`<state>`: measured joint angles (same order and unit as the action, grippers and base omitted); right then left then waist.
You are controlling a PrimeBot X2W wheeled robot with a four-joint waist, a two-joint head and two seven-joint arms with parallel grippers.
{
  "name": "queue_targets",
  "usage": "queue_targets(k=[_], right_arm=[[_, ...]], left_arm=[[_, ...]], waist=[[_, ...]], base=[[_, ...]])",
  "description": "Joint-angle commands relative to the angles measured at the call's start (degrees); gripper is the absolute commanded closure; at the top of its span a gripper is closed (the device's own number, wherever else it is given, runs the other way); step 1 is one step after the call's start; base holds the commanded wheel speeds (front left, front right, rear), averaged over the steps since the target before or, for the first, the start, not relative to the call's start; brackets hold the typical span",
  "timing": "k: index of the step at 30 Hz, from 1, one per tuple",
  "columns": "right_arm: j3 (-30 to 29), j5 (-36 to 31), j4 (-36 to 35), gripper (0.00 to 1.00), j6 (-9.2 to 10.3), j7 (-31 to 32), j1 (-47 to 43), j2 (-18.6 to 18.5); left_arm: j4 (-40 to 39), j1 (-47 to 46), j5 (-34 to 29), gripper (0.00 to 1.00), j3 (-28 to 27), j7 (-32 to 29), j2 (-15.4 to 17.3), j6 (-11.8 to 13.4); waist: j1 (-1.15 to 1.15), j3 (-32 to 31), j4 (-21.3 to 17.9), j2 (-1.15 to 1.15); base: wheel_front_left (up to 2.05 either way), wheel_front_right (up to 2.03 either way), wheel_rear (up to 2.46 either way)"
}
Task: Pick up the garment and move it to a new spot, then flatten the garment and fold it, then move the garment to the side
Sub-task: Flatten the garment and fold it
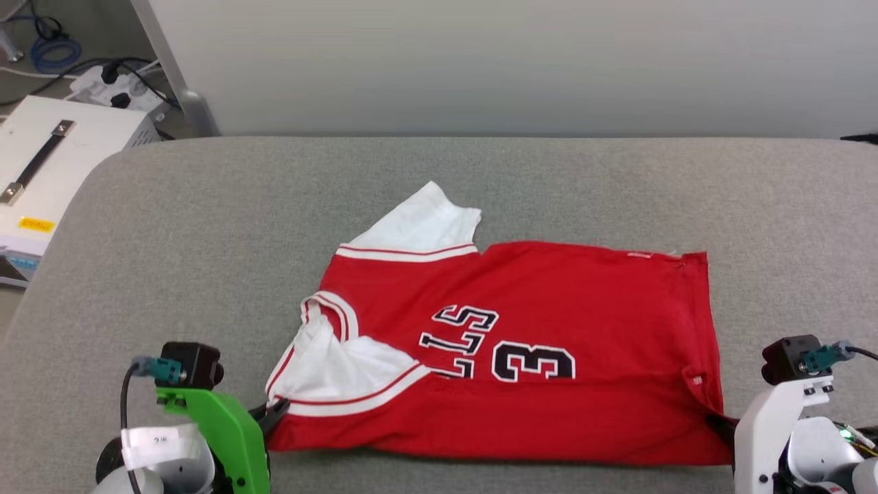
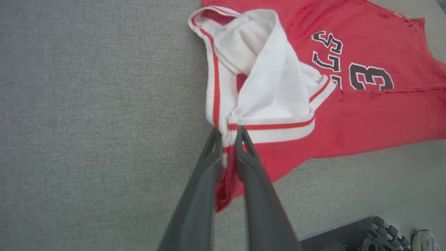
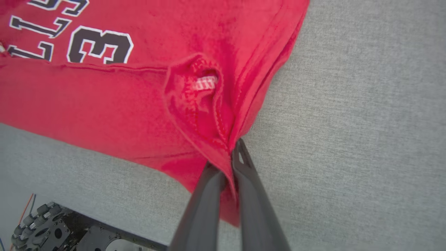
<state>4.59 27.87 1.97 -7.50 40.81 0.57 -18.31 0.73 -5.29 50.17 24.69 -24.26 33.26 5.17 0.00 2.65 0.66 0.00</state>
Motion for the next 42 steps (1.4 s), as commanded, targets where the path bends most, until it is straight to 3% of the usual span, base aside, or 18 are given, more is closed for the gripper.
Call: queue_targets(k=[1,6,14,15,16,17,18,26,34,37,42], right_arm=[[-0.19,0.26,-1.02,1.00,0.01,0.47,-1.32,-0.14],[-1.57,-0.22,-3.17,1.00,0.01,2.15,-5.75,0.91],[-2.70,-1.22,0.13,1.00,0.01,-0.04,-9.01,3.64],[-2.79,-1.09,0.81,1.00,0.01,-0.67,-9.03,3.95],[-2.81,-1.09,1.50,0.75,0.01,-1.56,-8.98,4.18],[-2.93,-1.07,1.93,0.23,0.01,-2.47,-8.92,4.45],[-2.95,-0.96,2.34,0.00,0.01,-3.73,-8.80,4.74],[-3.11,-2.71,-0.50,0.00,0.01,-20.48,-7.35,5.88],[-6.16,-11.29,-4.50,0.00,0.01,-32.69,-4.75,8.88],[-5.90,-12.97,-8.53,0.00,0.01,-37.91,-1.76,9.81],[-5.41,-12.01,-10.93,0.00,0.01,-40.83,1.55,9.71]], left_arm=[[-0.59,1.81,1.09,1.00,-0.58,-0.05,1.07,0.73],[-1.40,6.03,2.17,1.00,-0.52,-1.23,2.07,2.27],[3.27,7.23,3.69,1.00,0.44,1.07,-1.96,1.68],[4.39,6.77,3.61,0.91,0.43,1.65,-2.41,1.42],[5.70,6.30,3.75,0.75,0.63,1.84,-2.99,1.01],[6.67,5.87,3.84,0.62,0.78,1.98,-3.41,0.64],[7.65,5.30,3.79,0.00,0.87,2.37,-3.86,0.33],[9.25,1.99,0.61,0.00,0.00,7.79,-4.21,0.20],[6.96,-3.90,-3.74,0.00,-0.96,14.05,-5.39,1.31],[6.79,-9.88,-7.56,0.00,-0.99,18.20,-7.02,2.52],[8.79,-16.71,-9.75,0.00,-0.61,19.94,-8.46,2.21]], waist=[[0.00,-1.97,0.28,0.00],[0.00,-2.93,0.65,0.00],[0.00,-1.82,0.43,0.00],[0.00,-1.73,0.39,0.00],[0.00,-1.66,0.33,0.00],[0.00,-1.60,0.27,0.00],[0.00,-1.58,0.17,0.00],[0.00,-1.39,-0.56,0.00],[0.00,0.54,-1.32,0.00],[0.00,4.72,-2.35,0.00],[0.00,9.96,-3.99,0.00]], base=[[0.00,0.00,0.00],[0.00,0.00,0.00],[0.00,0.00,0.00],[0.00,0.00,0.00],[0.00,0.00,0.00],[0.00,0.00,0.00],[0.00,0.00,0.00],[0.00,0.00,0.00],[0.00,0.00,0.00],[0.00,0.00,0.00],[0.00,0.00,0.00]])
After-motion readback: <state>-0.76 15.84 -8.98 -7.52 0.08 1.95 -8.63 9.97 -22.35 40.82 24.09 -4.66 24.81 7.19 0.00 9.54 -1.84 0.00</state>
